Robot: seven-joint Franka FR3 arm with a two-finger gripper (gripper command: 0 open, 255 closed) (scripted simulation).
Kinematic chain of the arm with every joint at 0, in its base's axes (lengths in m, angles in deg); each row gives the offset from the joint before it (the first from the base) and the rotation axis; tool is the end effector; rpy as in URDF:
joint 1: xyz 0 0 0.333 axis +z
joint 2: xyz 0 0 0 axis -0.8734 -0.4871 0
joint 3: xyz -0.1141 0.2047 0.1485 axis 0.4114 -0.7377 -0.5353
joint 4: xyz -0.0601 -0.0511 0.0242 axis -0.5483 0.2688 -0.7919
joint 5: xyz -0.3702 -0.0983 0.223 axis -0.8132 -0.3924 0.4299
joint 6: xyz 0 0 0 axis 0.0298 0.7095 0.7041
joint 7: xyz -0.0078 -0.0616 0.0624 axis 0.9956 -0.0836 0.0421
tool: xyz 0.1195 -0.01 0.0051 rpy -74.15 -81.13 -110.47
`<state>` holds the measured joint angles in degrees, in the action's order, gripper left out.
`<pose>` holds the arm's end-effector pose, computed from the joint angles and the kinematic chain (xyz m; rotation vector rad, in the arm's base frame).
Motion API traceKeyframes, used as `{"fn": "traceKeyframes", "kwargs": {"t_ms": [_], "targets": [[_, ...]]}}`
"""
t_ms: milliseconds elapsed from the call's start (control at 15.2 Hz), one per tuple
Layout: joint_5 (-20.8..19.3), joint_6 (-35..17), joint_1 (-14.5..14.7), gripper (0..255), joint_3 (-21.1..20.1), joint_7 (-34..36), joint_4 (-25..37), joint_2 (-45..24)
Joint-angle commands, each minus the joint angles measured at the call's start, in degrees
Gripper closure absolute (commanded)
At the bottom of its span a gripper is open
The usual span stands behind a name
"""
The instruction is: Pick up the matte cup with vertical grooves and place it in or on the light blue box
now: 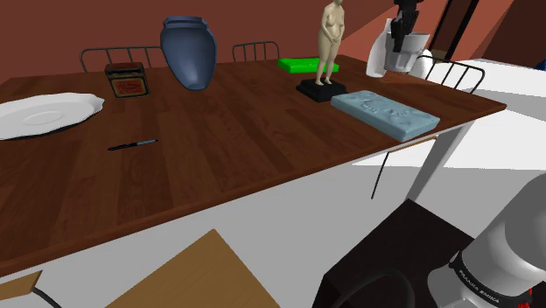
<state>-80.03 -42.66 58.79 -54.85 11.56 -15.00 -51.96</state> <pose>0.5318 -0.1975 0.6299 2.9564 0.1676 -0.1072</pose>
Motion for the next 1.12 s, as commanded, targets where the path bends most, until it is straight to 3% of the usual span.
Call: {"fn": "traceKeyframes", "kwargs": {"t_ms": [0,528,1056], "targets": [[-0.5,1.5,1.1,255,-1.6,2.5,-1.4,2.5],[-0.2,6.2,5.1,255,-9.1,13.4,-9.4,12.8],[-0.3,0.0,5.0,255,-8.9,14.7,-18.1,15.3]]}}
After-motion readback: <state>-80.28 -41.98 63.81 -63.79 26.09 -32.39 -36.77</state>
